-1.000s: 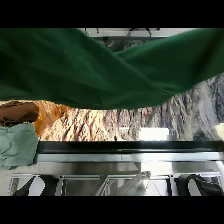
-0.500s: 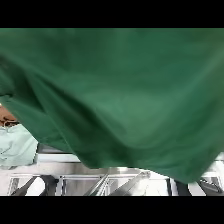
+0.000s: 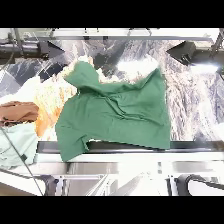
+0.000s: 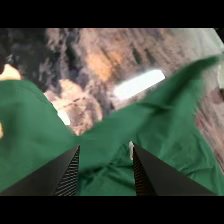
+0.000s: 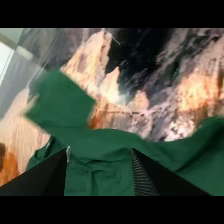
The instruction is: Fold the shirts.
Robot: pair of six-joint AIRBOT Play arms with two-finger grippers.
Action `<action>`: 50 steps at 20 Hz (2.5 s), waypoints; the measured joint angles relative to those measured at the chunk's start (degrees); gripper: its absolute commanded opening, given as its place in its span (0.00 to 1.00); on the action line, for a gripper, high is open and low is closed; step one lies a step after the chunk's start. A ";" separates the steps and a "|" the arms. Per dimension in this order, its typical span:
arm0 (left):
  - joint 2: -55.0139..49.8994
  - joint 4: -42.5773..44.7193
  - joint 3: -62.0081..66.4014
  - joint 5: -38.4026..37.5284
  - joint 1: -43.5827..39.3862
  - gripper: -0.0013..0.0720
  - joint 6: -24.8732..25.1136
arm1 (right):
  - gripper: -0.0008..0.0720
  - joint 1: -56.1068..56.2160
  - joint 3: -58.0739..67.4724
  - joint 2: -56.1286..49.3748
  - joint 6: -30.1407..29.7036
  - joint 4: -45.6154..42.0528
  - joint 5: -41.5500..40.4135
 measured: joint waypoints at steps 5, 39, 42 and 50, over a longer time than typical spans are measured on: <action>-5.77 1.77 8.72 -8.48 5.90 0.49 -5.81 | 0.36 -8.59 -0.09 0.13 0.09 0.55 8.22; -4.72 24.61 -38.82 -11.47 5.75 0.05 -1.60 | 0.71 -27.17 -51.91 20.46 11.85 -31.36 13.79; -4.90 24.85 -38.62 -11.63 5.44 0.03 -1.42 | 0.66 -27.15 -57.07 19.23 9.40 -26.69 11.26; -4.98 24.41 -39.82 -11.21 5.33 0.04 -1.33 | 0.43 -23.10 -62.01 6.99 0.61 -15.08 11.52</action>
